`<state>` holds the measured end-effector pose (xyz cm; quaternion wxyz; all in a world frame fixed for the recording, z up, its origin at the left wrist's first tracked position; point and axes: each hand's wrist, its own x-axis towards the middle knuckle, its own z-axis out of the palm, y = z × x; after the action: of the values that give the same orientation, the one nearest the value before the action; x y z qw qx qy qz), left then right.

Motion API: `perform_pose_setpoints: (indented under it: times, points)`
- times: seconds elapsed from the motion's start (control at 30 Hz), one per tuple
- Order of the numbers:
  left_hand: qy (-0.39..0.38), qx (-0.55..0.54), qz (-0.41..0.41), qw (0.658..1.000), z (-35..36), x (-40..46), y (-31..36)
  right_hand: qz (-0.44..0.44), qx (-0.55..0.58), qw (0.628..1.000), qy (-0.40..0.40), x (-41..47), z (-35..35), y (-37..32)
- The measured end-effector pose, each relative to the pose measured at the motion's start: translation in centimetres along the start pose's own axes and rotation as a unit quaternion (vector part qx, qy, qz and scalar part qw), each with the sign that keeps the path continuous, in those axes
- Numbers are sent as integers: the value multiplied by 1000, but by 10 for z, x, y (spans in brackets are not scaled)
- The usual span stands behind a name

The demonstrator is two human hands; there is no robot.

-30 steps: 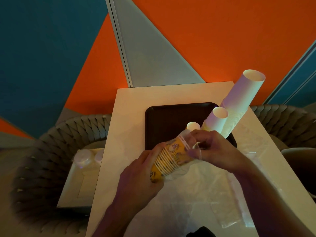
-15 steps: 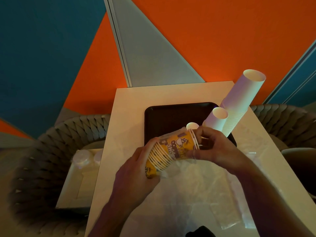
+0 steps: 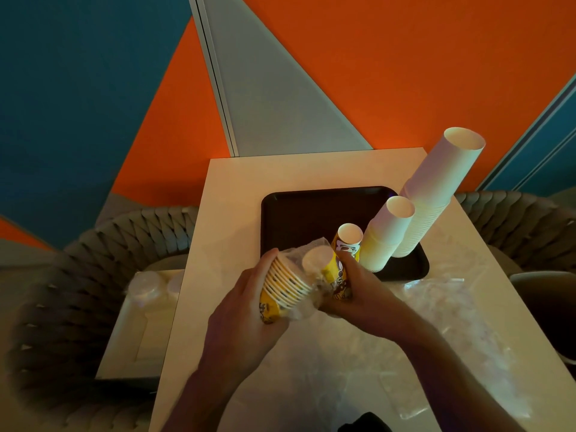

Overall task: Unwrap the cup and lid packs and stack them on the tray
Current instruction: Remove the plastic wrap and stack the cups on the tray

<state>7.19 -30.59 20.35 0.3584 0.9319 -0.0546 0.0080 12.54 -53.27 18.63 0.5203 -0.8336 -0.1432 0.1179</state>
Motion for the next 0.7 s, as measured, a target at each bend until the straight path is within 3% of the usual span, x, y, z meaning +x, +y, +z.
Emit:
perform_pose_setpoints:
  times: [0.23,0.37,0.7]
  points:
    - [19,-35,-31,999,-2,-4,-7,5,-54,987,152,11,-25,15]
    - [20,-43,-41,998,-3,-6,-11,13,10,972,235,25,-43,5]
    - [20,-37,-50,998,-4,-12,-15,6,-97,957,274,51,-34,17]
